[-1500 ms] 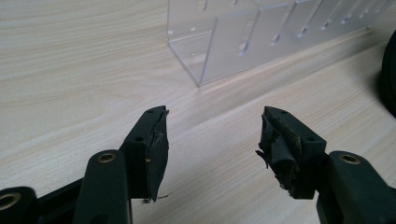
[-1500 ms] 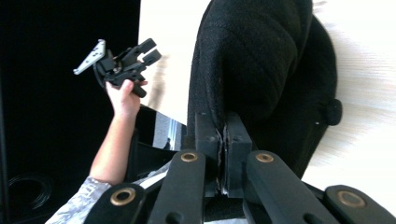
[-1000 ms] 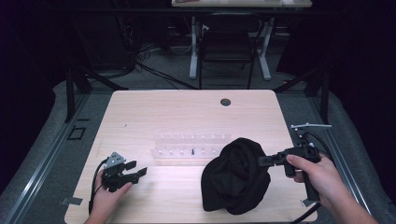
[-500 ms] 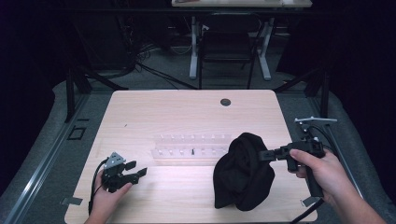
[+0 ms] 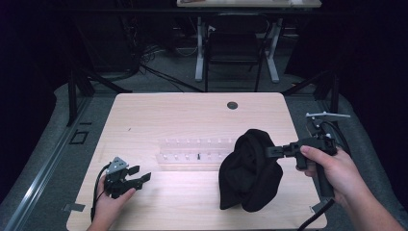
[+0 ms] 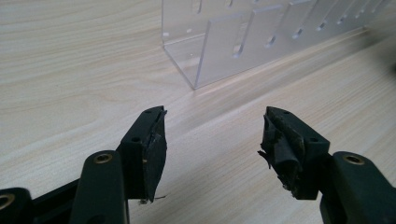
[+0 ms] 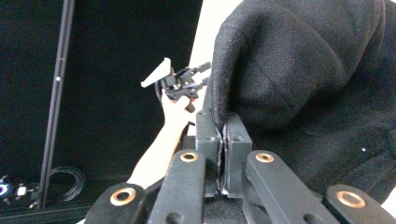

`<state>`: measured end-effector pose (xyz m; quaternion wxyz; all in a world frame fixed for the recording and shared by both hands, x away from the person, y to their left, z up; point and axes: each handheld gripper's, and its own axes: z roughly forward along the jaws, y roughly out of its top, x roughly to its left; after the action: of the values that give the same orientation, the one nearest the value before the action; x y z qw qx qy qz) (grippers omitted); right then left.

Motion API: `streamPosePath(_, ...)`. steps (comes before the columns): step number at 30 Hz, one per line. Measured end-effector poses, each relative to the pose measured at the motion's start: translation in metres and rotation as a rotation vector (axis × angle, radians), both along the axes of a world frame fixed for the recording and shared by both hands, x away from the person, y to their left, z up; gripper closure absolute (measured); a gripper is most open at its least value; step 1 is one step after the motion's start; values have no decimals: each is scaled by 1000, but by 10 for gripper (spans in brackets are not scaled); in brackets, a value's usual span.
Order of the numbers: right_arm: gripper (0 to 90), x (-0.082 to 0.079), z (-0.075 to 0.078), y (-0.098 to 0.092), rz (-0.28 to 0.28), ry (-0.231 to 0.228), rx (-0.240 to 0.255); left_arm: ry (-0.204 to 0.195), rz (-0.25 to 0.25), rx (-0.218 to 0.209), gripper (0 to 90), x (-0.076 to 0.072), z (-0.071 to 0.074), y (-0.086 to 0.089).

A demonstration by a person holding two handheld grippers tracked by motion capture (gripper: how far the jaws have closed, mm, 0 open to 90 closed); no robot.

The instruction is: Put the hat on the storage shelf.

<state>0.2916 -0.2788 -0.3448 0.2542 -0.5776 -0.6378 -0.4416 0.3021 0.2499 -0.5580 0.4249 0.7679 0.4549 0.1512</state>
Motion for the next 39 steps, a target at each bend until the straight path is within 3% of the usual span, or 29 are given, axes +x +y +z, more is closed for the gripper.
streamPosePath(7, 876, 10, 13, 13, 16, -47, 19, -1, 5, -16, 389, 0, 0, 1)
streamPosePath(17, 877, 25, 23, 24, 18, -74, 40, -2, 2, -19, 388, 0, 1, 2)
streamPosePath(39, 877, 70, 47, 51, 0, -131, 26, -3, -5, -19, 389, 0, 1, 3)
